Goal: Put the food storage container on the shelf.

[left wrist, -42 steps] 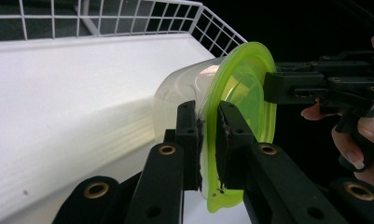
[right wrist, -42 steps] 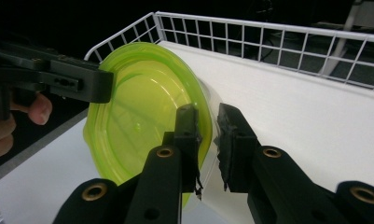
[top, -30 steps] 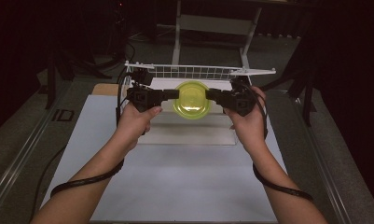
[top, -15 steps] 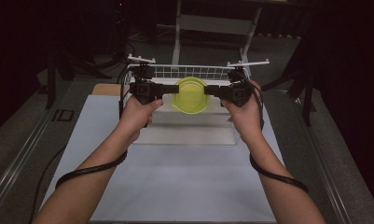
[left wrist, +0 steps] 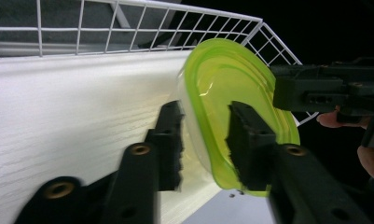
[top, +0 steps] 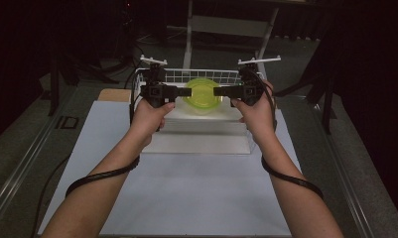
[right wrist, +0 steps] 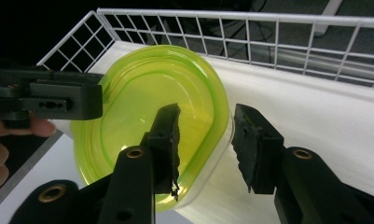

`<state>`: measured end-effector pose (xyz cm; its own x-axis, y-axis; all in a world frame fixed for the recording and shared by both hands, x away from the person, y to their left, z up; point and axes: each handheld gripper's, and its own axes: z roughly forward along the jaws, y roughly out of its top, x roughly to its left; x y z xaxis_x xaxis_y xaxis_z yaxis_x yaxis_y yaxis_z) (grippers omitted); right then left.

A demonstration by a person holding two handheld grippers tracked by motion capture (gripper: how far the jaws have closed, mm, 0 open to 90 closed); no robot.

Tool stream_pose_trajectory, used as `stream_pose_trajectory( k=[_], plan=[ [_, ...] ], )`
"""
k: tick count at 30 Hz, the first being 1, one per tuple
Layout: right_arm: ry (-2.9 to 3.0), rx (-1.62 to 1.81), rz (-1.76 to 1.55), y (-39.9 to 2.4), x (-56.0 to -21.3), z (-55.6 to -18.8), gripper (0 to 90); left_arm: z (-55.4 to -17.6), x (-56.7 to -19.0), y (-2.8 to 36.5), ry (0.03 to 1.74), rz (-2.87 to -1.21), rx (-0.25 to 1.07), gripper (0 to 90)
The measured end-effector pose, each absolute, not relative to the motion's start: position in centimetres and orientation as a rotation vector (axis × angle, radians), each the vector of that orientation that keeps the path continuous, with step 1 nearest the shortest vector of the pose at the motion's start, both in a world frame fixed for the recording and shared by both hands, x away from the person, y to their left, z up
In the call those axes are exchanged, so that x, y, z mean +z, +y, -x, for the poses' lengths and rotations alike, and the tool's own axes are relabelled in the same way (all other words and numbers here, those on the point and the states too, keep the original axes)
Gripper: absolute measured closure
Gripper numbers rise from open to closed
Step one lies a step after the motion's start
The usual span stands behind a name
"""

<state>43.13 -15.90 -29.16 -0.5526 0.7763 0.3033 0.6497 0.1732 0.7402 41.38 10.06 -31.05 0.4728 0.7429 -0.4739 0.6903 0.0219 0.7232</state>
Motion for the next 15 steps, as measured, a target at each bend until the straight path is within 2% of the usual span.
stream_pose_trajectory(
  k=[8,10,13,14,15],
  plan=[
    [2.259,1.335,-1.403,-16.0,-28.9,-43.3,52.9,-41.6,-31.1,9.7,1.246,-1.705,0.118,46.9],
    [2.245,1.333,-1.387,-16.1,-28.6,-43.0,51.0,-41.4,-30.8,9.9,1.229,-1.698,0.152,34.8],
    [2.244,1.339,-1.365,-16.1,-28.4,-42.7,50.9,-41.1,-30.5,10.2,1.217,-1.668,0.143,23.2],
    [2.242,1.338,-1.353,-16.1,-28.2,-42.5,51.3,-40.6,-30.2,10.6,1.187,-1.650,0.163,23.2],
    [2.232,1.347,-1.319,-16.1,-28.0,-41.9,52.6,-40.2,-30.1,10.8,1.181,-1.646,0.189,19.6]
  ],
)
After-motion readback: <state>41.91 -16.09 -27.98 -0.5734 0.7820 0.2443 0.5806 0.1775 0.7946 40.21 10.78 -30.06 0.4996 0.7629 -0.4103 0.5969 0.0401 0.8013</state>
